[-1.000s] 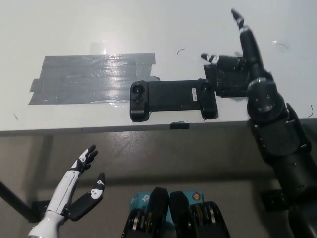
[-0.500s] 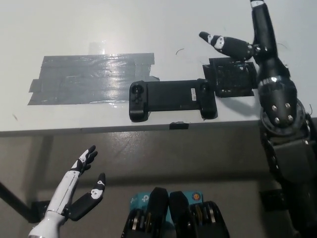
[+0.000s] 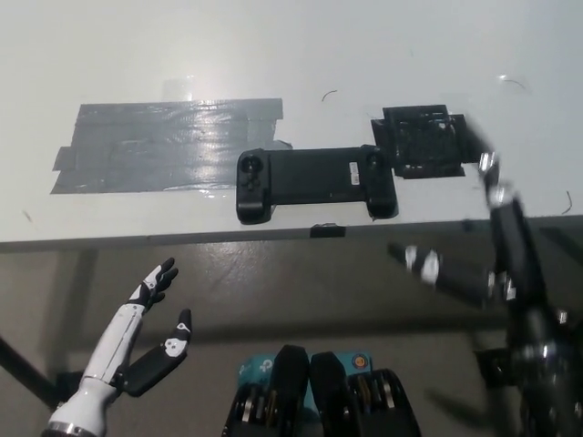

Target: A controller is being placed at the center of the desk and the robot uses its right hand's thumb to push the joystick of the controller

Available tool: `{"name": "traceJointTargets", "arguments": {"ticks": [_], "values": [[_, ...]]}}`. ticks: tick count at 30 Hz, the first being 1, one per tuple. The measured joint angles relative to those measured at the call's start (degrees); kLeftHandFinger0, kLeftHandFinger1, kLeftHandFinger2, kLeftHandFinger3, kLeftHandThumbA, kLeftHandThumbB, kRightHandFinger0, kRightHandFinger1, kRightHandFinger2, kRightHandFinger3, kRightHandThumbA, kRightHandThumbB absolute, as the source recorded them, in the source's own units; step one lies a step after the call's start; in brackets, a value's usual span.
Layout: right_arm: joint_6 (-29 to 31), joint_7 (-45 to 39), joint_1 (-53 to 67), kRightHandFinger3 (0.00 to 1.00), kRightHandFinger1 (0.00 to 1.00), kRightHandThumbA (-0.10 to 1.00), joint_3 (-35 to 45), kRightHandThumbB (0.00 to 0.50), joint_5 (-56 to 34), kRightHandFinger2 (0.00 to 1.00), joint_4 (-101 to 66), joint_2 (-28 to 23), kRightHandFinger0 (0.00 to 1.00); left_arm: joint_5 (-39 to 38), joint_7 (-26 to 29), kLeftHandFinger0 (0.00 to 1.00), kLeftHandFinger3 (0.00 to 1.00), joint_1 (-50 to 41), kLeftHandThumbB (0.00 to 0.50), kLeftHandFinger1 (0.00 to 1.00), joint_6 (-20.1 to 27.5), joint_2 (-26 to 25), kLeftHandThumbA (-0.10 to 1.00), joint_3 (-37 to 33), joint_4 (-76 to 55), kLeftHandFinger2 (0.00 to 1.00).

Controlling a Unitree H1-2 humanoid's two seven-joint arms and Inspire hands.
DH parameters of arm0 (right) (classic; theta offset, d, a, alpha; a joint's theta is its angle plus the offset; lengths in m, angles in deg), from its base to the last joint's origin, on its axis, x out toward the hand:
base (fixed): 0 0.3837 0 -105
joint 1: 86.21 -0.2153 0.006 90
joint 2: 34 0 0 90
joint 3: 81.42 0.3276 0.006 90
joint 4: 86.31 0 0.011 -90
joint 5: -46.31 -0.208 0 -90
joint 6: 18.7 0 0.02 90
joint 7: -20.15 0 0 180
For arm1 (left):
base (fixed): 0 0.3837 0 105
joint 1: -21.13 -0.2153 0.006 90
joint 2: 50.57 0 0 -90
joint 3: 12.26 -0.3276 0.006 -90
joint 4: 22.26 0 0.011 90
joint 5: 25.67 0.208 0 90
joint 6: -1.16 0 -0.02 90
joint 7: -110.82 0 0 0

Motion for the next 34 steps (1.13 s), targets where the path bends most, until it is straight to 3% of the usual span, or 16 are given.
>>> {"name": "traceJointTargets", "arguments": {"ticks": [10,34], "values": [[3.4,-1.8,1.2,1.00,1.00,1.00,-0.2,0.279,-0.4,1.00,12.2,-1.0,1.00,0.0,-0.3,1.00,1.00,0.0,0.027,1.00,0.1,0.0,0.40,0.0,0.1,1.00],[4.3,-3.1,1.1,1.00,1.00,1.00,-0.6,0.252,0.9,1.00,13.7,-1.0,1.00,0.0,-0.5,1.00,1.00,-0.1,0.024,1.00,0.1,0.0,0.38,0.1,0.1,1.00]]}}
